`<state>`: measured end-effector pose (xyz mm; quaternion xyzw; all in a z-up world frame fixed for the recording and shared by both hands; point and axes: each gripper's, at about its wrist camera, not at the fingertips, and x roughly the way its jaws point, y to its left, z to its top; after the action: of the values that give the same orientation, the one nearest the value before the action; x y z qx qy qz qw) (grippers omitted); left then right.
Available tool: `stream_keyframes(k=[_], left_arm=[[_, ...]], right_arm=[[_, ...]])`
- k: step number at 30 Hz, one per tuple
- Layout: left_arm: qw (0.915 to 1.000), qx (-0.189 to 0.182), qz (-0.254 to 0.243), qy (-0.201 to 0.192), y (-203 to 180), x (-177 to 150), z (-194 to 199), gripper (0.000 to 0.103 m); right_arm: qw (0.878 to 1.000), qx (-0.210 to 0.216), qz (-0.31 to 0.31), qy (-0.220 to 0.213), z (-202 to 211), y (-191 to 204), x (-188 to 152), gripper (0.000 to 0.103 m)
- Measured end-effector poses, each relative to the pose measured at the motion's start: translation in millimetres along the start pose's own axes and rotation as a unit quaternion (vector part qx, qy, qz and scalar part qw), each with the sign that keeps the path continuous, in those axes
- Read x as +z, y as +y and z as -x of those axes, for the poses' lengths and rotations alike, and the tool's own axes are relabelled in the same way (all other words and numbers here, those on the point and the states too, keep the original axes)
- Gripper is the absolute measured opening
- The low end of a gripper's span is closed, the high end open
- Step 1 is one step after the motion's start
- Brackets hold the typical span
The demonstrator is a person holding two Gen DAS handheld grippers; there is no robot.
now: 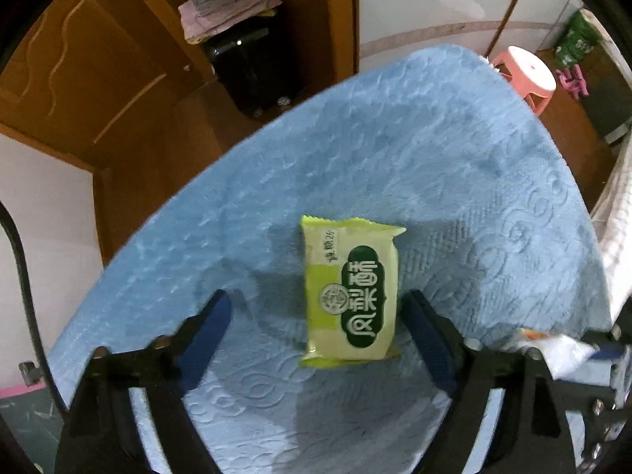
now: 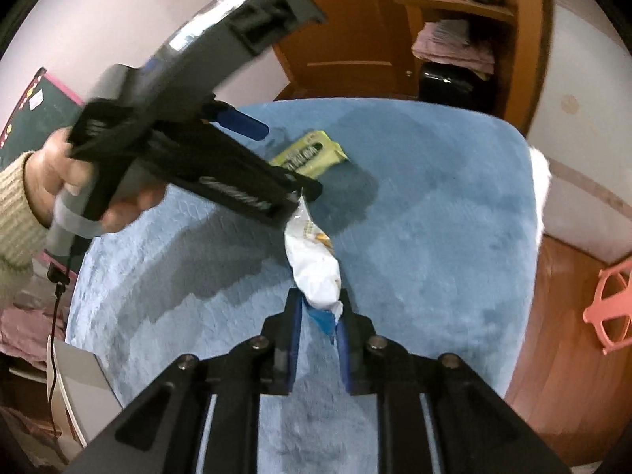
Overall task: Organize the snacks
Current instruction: 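Grasp the yellow-green pastry pack with the left tool while the right tool grasps the blue-and-white snack, then carry both snacks over the tray and open both tools to drop them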
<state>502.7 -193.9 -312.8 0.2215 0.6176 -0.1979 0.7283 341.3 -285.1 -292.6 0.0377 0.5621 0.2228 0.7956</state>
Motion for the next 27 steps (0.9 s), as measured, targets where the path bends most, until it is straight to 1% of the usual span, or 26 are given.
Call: stream_keyframes(k=[1,2,3,5,7,9,11,13,16,18,19,20,21,22,23,24,25,27], left_arm=[[0.9997,-0.024,0.007,-0.001,0,0,2,0.047],[0.9987,-0.047,0.021,0.003,0,0,6,0.037],[0.9992,-0.028,0.028,0.002,-1,-1,9,0.037],[0.9998,-0.007,0.018,-0.003,-6,-8,15,0.037],[0.9999,-0.002,0.016,0.000,-9,-18,22,0.037],[0.9997,-0.009,0.024,0.001,-9,-31,38,0.037],[0.9995,-0.013,0.029,-0.006,-9,-50,65,0.037],[0.9994,-0.008,0.032,-0.014,-9,-63,89,0.037],[0.9991,0.003,0.038,-0.021,-9,-91,139,0.037],[0.9986,0.007,0.044,-0.030,-11,-119,180,0.037],[0.9984,0.009,0.044,-0.033,-11,-127,193,0.037],[0.9981,0.011,0.046,-0.039,-11,-147,215,0.037],[0.9979,0.011,0.048,-0.042,-13,-159,230,0.037],[0.9974,0.012,0.051,-0.049,-17,-181,252,0.037],[0.9970,0.012,0.055,-0.052,-18,-197,265,0.037],[0.9966,0.011,0.059,-0.056,-21,-220,281,0.037],[0.9963,0.010,0.060,-0.060,-25,-232,290,0.037],[0.9952,0.014,0.065,-0.072,-35,-271,315,0.037]], right_arm=[[1.000,0.001,-0.005,-0.003,4,0,-5,0.015],[1.000,0.002,-0.009,-0.007,7,1,-9,0.015],[1.000,0.002,-0.010,-0.009,10,3,-12,0.015],[1.000,0.003,-0.011,-0.017,20,8,-19,0.015],[1.000,0.004,-0.013,-0.024,30,13,-23,0.015],[0.999,0.005,-0.013,-0.033,44,20,-27,0.015],[0.999,0.006,-0.011,-0.042,61,31,-32,0.015],[0.999,0.007,-0.004,-0.051,78,45,-36,0.015],[0.998,0.008,0.008,-0.068,107,68,-42,0.015],[0.997,0.008,0.018,-0.080,129,86,-48,0.015],[0.996,0.008,0.022,-0.085,137,93,-50,0.015],[0.995,0.010,0.030,-0.095,153,106,-56,0.015],[0.994,0.009,0.034,-0.102,163,113,-61,0.015],[0.993,0.009,0.040,-0.111,179,127,-68,0.015],[0.992,0.010,0.043,-0.116,188,135,-73,0.015],[0.991,0.012,0.047,-0.122,199,145,-77,0.015],[0.990,0.011,0.052,-0.130,214,160,-86,0.015],[0.988,0.011,0.063,-0.140,232,179,-99,0.015]])
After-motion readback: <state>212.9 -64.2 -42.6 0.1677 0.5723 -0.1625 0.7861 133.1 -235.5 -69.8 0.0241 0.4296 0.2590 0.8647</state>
